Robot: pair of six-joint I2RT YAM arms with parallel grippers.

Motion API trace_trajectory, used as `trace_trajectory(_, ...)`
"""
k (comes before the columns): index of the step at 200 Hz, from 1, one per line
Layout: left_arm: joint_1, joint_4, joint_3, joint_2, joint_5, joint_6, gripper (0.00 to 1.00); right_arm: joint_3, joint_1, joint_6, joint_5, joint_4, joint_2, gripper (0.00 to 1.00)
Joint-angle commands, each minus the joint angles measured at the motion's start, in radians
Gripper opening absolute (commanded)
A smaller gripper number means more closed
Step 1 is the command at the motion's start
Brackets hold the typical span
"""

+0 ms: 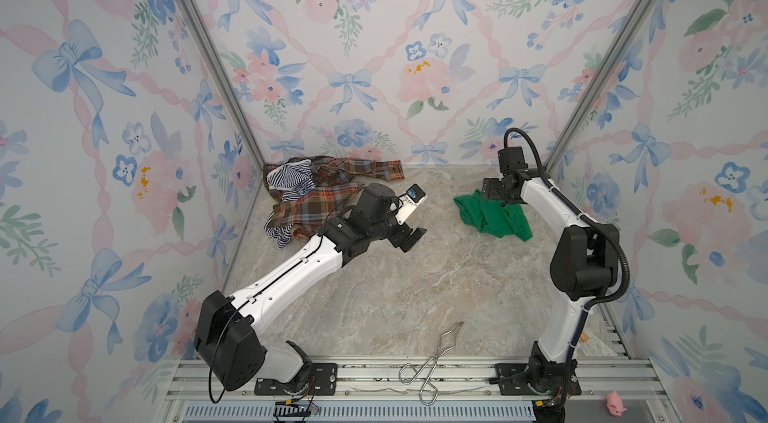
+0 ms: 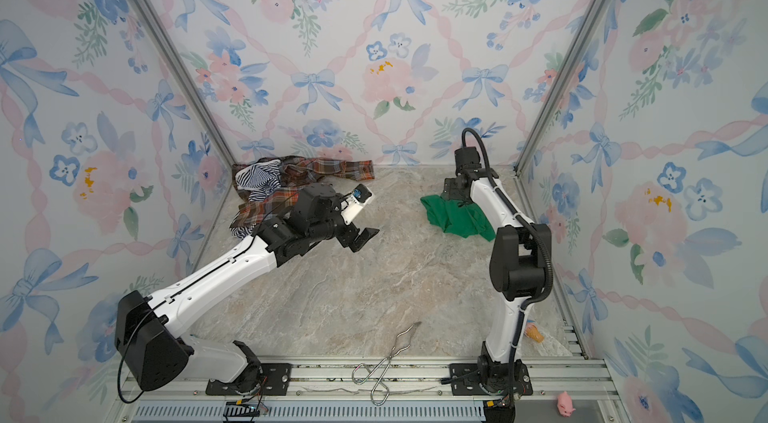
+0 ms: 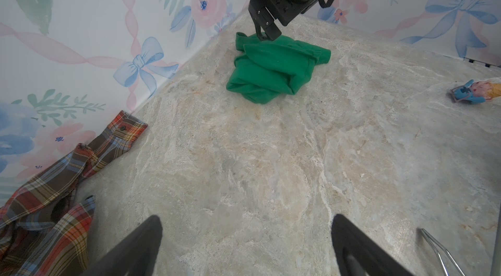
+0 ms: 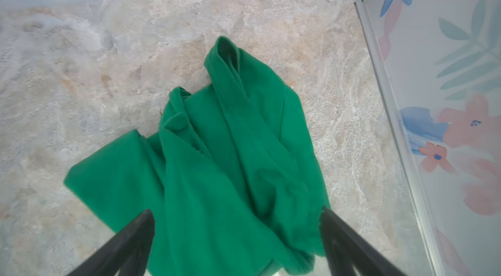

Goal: Pick out a specific cloth from the pile

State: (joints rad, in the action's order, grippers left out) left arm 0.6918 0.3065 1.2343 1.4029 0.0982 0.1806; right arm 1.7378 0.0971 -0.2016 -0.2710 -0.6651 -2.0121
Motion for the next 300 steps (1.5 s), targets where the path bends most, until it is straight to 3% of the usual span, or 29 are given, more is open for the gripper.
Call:
trace_trajectory(1, 0.005, -0.013, -0.006, 0.011, 0.012, -0.002, 0.98, 0.082, -0.016, -0.014, 0.028, -0.127, -0.143, 0.97)
trace_trajectory(36, 0.005, -0.013, -0.007, 0.011, 0.005, -0.001, 0.98, 0.138, -0.021, -0.05, 0.071, -0.103, -0.212, 0.97)
trace_trajectory(104, 0.005, -0.014, -0.004, 0.0, 0.015, -0.002, 0.98, 0.392, -0.026, -0.048, 0.125, -0.367, -0.428, 0.99)
trace_trajectory(112, 0.005, -0.013, -0.004, 0.0, 0.014, -0.002, 0.98, 0.388, -0.028, -0.046, 0.142, -0.362, -0.431, 0.92)
trace_trajectory(126, 0.005, -0.014, -0.004, -0.002, 0.013, -0.003, 0.98, 0.385, -0.035, -0.047, 0.181, -0.359, -0.44, 0.71)
trace_trajectory(152, 0.005, -0.013, -0.004, -0.007, 0.01, -0.002, 0.98, 0.384, -0.046, -0.045, 0.225, -0.369, -0.451, 0.44)
trace_trajectory(156, 0.006, -0.014, -0.004, -0.007, 0.009, -0.002, 0.98, 0.38, -0.046, -0.044, 0.224, -0.366, -0.448, 0.35)
trace_trajectory(161, 0.006, -0.014, -0.003, -0.007, 0.008, -0.003, 0.98, 0.372, -0.047, -0.043, 0.218, -0.36, -0.441, 0.12)
trace_trajectory(165, 0.006, -0.014, -0.004, -0.008, 0.006, -0.002, 0.98, 0.364, -0.046, -0.045, 0.211, -0.352, -0.432, 0.0)
trace_trajectory(217, 0.006, -0.013, -0.005, -0.013, -0.002, 0.0, 0.98, 0.242, -0.043, -0.034, 0.231, -0.174, -0.202, 0.0)
trace_trajectory(249, 0.005, -0.014, -0.006, -0.013, -0.009, 0.001, 0.98, 0.321, -0.034, -0.027, 0.287, -0.182, -0.093, 0.0)
trace_trajectory(300, 0.005, -0.013, -0.007, -0.011, -0.019, 0.004, 0.98, 0.524, -0.047, -0.115, 0.621, -0.288, -0.124, 0.0)
